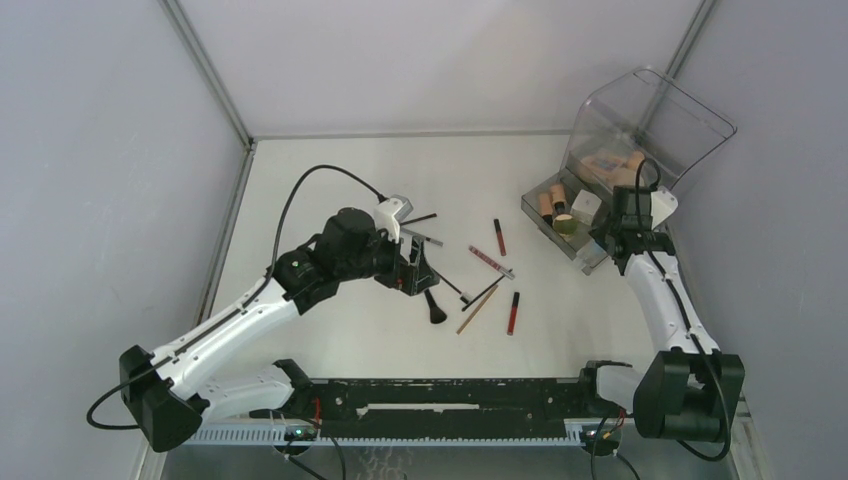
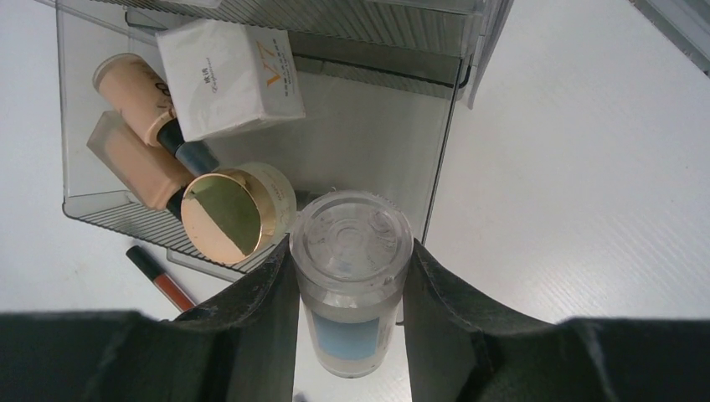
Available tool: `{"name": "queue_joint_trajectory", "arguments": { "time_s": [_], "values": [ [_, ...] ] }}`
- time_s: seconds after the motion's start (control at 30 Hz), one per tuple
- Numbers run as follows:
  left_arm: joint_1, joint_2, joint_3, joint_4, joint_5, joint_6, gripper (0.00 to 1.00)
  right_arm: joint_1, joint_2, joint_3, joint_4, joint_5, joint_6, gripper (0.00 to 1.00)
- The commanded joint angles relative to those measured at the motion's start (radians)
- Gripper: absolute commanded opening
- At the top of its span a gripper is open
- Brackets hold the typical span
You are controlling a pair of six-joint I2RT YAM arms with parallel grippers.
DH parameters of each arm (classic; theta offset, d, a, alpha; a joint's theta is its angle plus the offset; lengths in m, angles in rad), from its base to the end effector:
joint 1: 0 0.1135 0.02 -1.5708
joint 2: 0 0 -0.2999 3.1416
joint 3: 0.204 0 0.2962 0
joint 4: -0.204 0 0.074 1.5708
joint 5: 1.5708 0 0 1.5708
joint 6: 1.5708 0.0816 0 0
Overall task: Organize the makeup
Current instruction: Place the makeup in the drawer.
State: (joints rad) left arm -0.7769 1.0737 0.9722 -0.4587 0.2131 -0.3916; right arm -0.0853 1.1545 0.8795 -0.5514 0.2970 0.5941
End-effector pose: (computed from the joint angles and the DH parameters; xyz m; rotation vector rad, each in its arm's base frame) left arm 0.2032 -0.2239 0.3257 0.5624 2.1863 -0.8887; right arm 0.2941 -0.0491 0.2550 0.9122 2.1695 -0.1093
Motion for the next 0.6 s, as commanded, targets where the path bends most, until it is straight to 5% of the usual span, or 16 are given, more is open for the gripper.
{"name": "queue_joint_trajectory", "arguments": {
  "time_s": [0.0, 0.2, 0.4, 0.57],
  "values": [
    [-0.003, 0.004, -0.031, 0.03, 0.018, 0.009, 0.96, -0.009, 0.017, 0.049, 0.065, 0.014, 0.025, 0.02],
    [-0.002, 0.0, -0.033, 0.031, 0.018, 0.01, 0.96, -0.012, 0.034, 0.049, 0.089, 0.026, 0.012, 0.07],
    [-0.003, 0.0, -0.035, 0.03, 0.019, 0.009, 0.96, -0.015, 0.057, 0.049, 0.083, 0.014, 0.01, 0.57],
    [-0.002, -0.002, -0.035, 0.027, 0.019, 0.01, 0.96, -0.017, 0.048, 0.049, 0.079, 0.012, 0.004, 0.67]
  ]
}}
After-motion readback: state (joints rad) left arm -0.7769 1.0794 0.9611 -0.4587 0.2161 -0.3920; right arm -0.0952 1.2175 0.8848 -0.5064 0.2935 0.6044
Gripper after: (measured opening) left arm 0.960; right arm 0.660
